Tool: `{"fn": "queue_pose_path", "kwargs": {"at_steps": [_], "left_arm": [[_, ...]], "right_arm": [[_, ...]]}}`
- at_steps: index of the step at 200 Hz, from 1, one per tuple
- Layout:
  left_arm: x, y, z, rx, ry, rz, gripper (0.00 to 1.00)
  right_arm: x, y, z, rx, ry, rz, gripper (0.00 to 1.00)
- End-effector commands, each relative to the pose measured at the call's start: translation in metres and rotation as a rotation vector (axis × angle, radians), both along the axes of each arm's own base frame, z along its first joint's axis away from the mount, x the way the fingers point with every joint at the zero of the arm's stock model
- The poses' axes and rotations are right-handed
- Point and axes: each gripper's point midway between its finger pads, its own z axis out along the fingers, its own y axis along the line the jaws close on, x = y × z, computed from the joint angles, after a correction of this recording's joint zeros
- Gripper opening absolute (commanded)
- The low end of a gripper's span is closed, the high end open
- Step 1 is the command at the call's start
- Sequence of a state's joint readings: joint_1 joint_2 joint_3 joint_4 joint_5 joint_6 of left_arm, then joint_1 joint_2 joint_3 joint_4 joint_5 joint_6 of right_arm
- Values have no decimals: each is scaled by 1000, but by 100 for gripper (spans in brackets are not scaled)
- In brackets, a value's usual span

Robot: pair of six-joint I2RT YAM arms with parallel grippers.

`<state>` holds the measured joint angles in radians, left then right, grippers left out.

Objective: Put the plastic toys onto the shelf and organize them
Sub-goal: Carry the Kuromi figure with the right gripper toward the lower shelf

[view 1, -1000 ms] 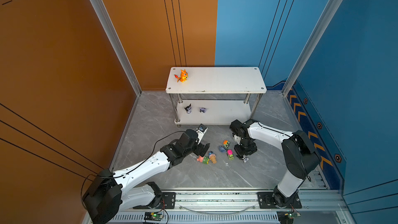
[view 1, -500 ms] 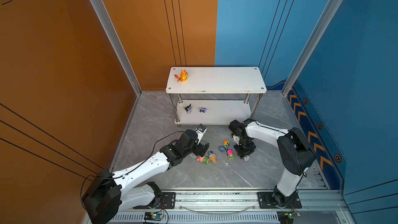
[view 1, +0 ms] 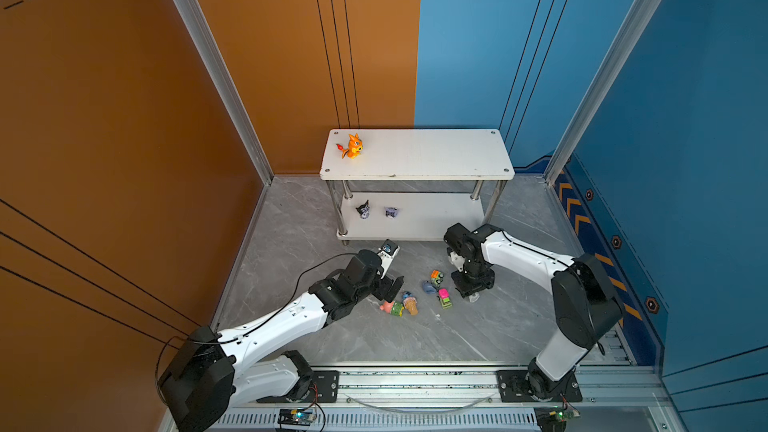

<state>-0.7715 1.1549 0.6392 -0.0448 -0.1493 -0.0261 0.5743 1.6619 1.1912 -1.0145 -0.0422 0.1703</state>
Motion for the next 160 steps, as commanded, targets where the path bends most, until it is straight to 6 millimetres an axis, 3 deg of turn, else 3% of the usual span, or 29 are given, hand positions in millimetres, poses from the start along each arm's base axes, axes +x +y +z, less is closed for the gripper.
{"fn": "queue_pose_path", "kwargs": {"at_steps": [1,53,73,131,160], "left_arm": [[4,5,-2,14,-4,25,99],[6,10,4,-14,-11,53,99],[6,13,6,-22,-13,62,99],[3,16,6,-39,-10,70,99],[3,17,6,-43,-13,71,99]], "right_arm": [[30,25,45,125,-202,-23,28],[97,85,112,438,-721,-7,26],[115,102,124,495,-884,21,27],[163,125,122,548,-1166,19,27],[185,133,115,542,-1222,15,27]]}}
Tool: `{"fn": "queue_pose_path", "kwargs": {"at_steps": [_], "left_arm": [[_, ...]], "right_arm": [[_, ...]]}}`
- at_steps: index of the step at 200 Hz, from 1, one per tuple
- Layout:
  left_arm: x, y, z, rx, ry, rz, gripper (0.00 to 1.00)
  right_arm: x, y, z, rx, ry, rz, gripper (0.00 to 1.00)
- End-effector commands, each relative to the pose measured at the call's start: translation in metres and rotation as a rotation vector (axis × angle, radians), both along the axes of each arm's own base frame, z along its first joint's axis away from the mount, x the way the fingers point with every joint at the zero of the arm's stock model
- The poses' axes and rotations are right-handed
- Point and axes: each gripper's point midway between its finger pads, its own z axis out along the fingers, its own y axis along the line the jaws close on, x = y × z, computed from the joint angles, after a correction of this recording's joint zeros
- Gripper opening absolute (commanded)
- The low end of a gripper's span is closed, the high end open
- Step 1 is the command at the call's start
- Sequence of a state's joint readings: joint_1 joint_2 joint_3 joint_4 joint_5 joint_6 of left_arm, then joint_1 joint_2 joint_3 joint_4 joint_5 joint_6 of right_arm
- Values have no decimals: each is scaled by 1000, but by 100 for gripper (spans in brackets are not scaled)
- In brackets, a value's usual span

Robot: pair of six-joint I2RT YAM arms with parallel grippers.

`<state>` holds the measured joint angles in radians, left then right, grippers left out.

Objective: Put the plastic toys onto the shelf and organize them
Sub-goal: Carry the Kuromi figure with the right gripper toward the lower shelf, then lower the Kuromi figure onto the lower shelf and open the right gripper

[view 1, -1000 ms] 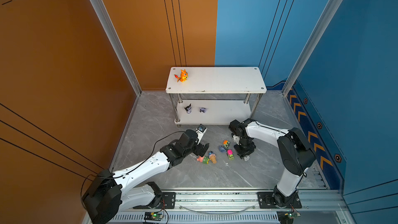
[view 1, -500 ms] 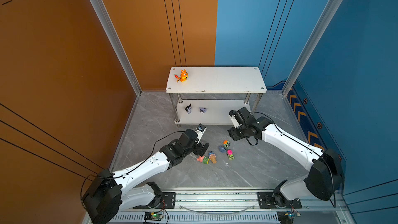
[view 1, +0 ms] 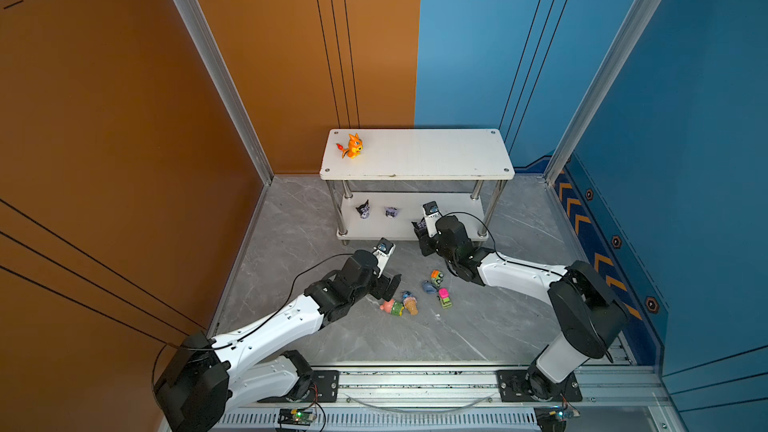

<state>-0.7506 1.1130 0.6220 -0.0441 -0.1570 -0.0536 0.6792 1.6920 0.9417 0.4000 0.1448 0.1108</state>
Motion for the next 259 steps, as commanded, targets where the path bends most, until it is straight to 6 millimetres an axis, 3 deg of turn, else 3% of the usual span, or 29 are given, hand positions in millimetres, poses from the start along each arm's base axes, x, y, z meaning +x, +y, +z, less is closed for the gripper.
{"fn": "queue_pose_path", "kwargs": {"at_steps": [1,43,109,259], "left_arm": [[1,7,-1,-10,-3,28,99],[2,8,-1,-13,-1,31,99],[2,9,-1,-15,-7,32,99],[3,10,-2,-16,0,33,99]], "right_arm": [[27,7,35,66,-183,-40,27],[50,17,15,67,-224,-68,28],[70,5,-1,96,-217,-125,29],[78,-11,-33,133,-133,-172,33]]}}
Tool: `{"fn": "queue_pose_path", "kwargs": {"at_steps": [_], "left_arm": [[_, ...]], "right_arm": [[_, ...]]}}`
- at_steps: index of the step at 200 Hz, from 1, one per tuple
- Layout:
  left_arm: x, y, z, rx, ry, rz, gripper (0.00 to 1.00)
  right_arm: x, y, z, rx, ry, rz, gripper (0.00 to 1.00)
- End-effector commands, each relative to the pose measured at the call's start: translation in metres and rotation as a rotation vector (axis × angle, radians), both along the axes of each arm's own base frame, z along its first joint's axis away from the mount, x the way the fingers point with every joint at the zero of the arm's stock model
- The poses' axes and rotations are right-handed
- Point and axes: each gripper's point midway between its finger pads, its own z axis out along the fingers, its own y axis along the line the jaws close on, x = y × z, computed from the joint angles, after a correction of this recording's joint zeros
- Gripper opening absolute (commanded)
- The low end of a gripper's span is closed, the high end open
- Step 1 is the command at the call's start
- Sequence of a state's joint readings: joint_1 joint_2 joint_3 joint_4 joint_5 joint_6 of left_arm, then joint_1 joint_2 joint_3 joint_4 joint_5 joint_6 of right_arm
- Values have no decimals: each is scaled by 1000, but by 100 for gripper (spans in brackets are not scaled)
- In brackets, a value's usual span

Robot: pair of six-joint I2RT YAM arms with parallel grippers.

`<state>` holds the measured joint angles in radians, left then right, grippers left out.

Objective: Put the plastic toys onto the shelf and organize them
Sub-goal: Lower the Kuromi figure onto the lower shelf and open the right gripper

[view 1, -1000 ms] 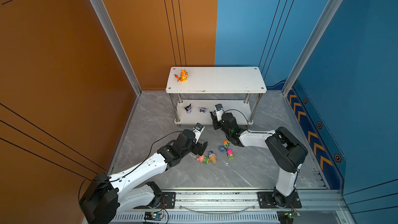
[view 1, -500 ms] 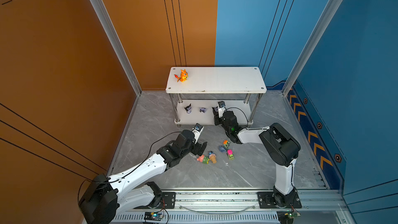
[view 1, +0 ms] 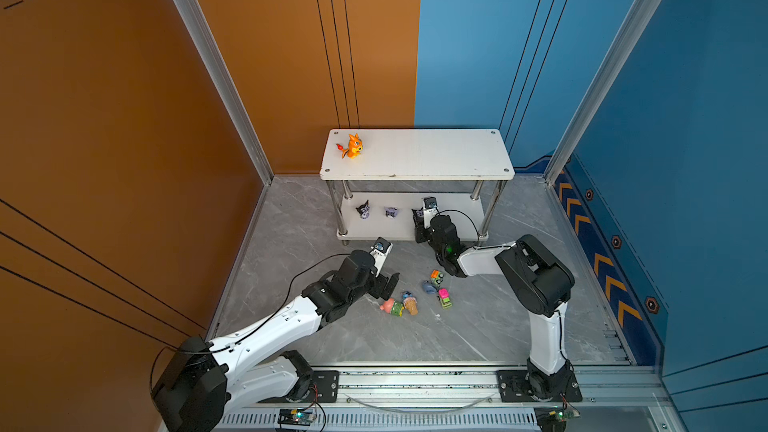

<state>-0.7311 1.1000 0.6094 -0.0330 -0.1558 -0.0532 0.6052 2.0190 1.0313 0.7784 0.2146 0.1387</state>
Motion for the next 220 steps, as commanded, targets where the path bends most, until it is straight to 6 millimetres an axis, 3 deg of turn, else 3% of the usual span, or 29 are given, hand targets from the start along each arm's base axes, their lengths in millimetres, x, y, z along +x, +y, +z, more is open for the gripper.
{"fn": "queue_pose_path", "kwargs": {"at_steps": [1,118,167,220], "left_arm": [[0,4,-3,-7,8,13,99],[1,3,-3,-8,9,12,99],[0,4,-2,-11,8,11,99],[-1,5,1,-15,1,13,99]], "right_arm": [[5,-3,6,43,-17,-21,33],[-3,-16,2,72,16,-43,49],[-8,-19,0,69,31,-41,62],[-26,-26,7,80,57,-30,65]]}}
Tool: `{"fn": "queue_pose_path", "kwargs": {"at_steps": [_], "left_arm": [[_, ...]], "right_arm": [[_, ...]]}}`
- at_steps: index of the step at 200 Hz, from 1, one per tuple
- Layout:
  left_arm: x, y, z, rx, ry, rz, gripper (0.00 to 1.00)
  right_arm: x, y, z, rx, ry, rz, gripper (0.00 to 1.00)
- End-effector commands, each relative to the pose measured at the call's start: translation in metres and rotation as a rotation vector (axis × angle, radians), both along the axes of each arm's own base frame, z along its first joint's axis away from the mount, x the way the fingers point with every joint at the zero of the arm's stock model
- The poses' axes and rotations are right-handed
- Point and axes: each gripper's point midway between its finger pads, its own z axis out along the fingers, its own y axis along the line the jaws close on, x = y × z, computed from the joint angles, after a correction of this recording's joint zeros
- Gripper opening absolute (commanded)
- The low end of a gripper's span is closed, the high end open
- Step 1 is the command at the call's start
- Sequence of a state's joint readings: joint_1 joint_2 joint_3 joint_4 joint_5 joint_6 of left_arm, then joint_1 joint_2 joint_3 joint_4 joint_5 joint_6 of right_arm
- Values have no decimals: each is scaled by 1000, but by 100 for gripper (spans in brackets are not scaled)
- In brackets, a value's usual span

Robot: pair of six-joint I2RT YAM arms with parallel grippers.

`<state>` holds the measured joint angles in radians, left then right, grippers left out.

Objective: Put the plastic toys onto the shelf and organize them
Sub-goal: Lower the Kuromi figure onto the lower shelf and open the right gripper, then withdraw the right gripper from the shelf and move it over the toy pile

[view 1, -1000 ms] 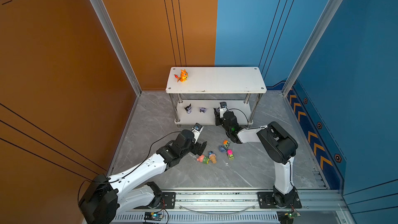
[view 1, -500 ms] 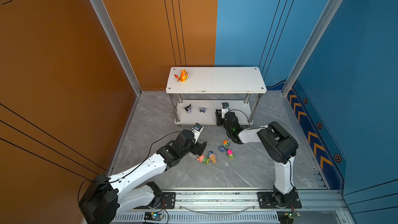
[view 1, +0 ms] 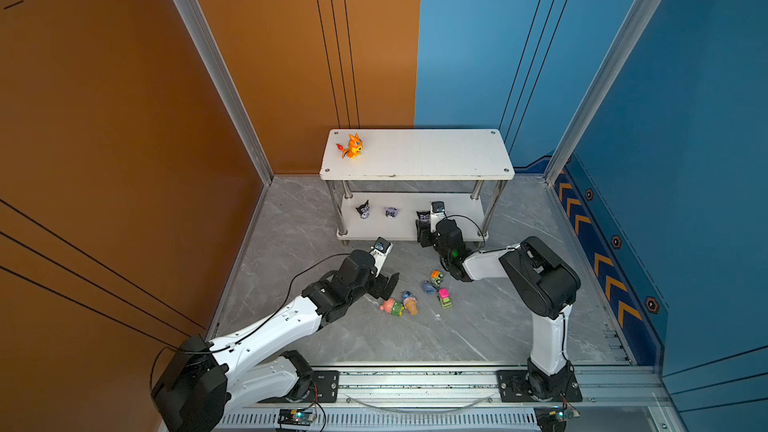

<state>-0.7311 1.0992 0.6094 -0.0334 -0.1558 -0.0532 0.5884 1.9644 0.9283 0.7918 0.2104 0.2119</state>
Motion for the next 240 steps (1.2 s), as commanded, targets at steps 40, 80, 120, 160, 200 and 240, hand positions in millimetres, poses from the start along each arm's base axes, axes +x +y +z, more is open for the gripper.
{"fn": "queue_pose_path", "kwargs": {"at_steps": [40,80,120,160,200,240], "left_arm": [[0,4,1,-16,0,11,99],[-1,2,2,-19,1,3,99],[-7,-15,3,-62,23,-71,98],[-7,-52,0,-191,93,-111,98],[-6,-86,-13,-102,109,-129,97],[-1,-97,-16,-74,131,-137,93]], "right_arm": [[-41,-12,31,9,56,42,66],[-86,-20,28,-24,197,122,66],[-136,-52,23,-56,319,80,64],[-171,-100,28,-39,385,-54,63],[-187,-131,24,-18,466,-153,59],[-209,-119,-1,-14,624,-87,57]]}}
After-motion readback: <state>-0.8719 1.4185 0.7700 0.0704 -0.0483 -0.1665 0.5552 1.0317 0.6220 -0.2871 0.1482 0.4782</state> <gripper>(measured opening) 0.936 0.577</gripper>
